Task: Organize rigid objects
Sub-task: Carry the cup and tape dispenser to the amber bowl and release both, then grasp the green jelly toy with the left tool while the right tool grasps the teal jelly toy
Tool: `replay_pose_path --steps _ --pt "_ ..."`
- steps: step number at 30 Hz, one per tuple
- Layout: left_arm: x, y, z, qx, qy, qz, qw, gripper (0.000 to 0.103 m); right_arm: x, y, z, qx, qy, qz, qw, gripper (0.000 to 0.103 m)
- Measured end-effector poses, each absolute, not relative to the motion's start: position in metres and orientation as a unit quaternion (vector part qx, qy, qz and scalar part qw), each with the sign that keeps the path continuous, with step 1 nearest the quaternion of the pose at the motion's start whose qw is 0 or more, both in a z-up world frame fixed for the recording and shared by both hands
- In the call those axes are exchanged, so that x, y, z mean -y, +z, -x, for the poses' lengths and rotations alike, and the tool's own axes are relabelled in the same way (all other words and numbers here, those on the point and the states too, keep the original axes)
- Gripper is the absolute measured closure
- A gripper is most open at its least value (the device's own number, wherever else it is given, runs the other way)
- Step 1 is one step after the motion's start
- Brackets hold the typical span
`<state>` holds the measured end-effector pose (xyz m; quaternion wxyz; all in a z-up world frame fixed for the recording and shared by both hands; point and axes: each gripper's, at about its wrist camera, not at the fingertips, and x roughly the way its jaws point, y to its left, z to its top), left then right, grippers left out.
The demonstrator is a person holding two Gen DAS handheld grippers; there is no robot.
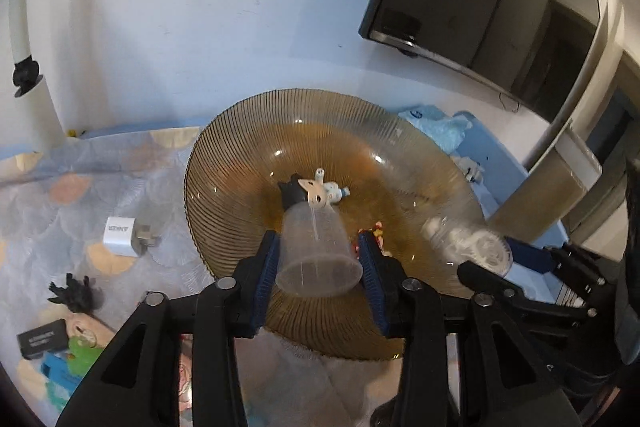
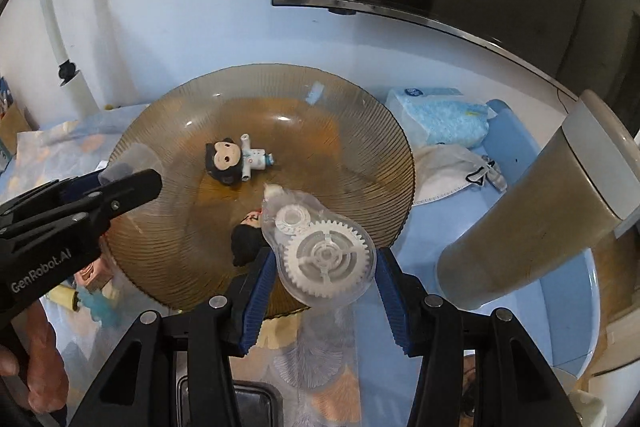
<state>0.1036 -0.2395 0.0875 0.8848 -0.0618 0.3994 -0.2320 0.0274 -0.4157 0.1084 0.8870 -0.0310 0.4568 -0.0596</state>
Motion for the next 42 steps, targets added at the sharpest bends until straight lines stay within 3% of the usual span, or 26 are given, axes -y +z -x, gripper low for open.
replay_pose_path --steps 2,3,10,18,23,31,42 --pt "0.233 0.095 -0.103 -0.398 -0.227 0.078 0.885 0.031 0.417 0.112 -0.027 -0.451 -0.067 0.029 0.889 0.047" --pt "0.227 0.099 -0.102 -0.392 -0.228 0.089 0.887 0.028 0.417 0.116 -0.024 -0.446 -0.072 0.029 0.891 0.044" --pt "0.139 0.151 -0.057 -0.33 -0.213 0.133 0.91 0.028 0.389 0.159 0.012 -0.401 -0.052 0.035 0.914 0.043" --pt "0.038 0.16 0.011 -0.306 -0.115 0.108 0.939 0.028 0.306 0.177 0.05 -0.381 0.056 0.016 0.923 0.042" --pt "0.002 0.105 0.039 -0.34 -0.06 0.11 0.932 0.028 0.247 0.126 0.068 -0.405 0.073 0.03 0.911 0.026" --pt "-0.008 0.041 0.043 -0.365 -0.047 0.096 0.925 0.028 0.214 0.034 0.068 -0.433 0.093 0.028 0.896 0.026" --pt "-0.009 0.03 0.044 -0.367 -0.045 0.096 0.924 0.028 0.221 0.024 0.06 -0.448 0.09 0.014 0.889 0.026"
